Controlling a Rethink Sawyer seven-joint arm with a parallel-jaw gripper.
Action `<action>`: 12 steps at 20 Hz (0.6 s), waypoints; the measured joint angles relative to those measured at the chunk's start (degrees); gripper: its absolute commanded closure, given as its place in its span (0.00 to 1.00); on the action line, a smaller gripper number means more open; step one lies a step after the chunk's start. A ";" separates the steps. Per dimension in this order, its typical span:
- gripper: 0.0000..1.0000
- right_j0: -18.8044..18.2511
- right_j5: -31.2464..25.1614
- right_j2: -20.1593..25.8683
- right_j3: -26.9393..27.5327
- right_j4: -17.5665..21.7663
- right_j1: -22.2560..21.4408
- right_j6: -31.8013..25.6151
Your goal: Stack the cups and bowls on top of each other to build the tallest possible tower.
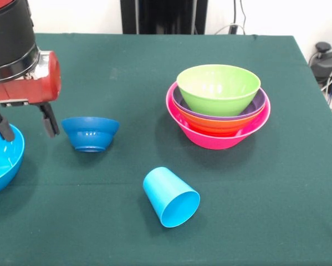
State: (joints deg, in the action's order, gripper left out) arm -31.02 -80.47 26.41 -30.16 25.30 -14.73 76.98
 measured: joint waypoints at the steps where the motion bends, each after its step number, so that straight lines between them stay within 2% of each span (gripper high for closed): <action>1: 0.00 0.00 0.00 0.00 0.22 0.01 0.15 -0.19; 12: 0.00 -0.07 0.00 0.02 2.42 0.32 3.87 -2.18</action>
State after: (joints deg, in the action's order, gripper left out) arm -31.09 -80.47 26.43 -27.74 25.62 -10.86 74.80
